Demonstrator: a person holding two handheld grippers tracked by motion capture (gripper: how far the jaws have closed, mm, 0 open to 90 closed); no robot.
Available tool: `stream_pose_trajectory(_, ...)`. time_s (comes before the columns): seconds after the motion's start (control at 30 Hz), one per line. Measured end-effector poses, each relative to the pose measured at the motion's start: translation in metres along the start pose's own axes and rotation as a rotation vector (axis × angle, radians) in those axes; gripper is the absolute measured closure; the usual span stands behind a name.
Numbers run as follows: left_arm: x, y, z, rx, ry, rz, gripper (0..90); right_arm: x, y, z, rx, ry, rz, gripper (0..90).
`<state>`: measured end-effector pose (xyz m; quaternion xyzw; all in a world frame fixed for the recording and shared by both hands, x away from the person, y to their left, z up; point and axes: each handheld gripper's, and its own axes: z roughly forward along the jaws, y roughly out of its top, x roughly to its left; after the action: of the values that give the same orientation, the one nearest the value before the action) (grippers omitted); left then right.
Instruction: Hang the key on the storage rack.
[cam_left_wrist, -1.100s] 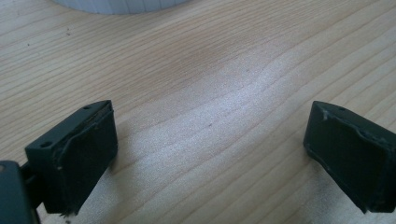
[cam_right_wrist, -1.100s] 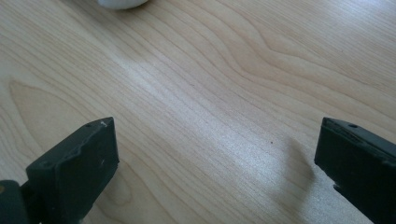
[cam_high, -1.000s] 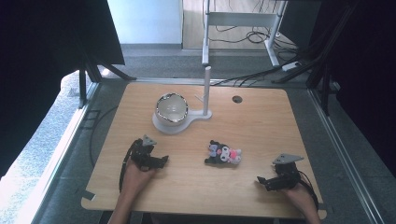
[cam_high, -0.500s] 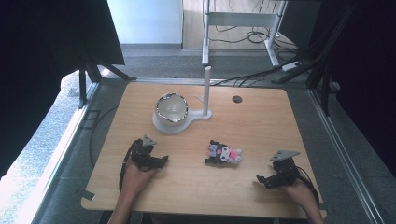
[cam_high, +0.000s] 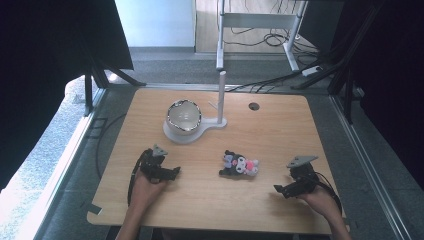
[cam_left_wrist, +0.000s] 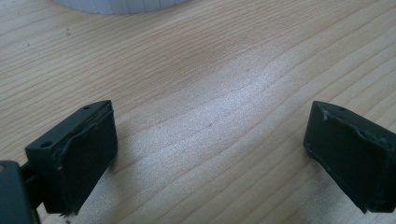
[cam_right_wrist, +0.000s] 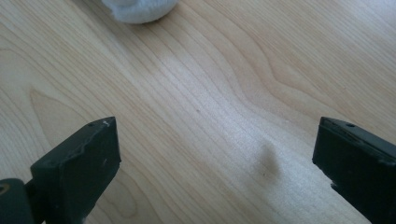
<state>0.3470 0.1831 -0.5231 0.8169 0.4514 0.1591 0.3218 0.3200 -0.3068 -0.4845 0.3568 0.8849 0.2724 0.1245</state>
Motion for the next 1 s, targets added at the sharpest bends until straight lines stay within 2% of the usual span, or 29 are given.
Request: stream_pose_trajectory(1.0,0.0,0.0,0.0,0.0,0.0,0.0,2.8,-0.006,0.031,0.004,0.053,0.037,-0.053,1.8)
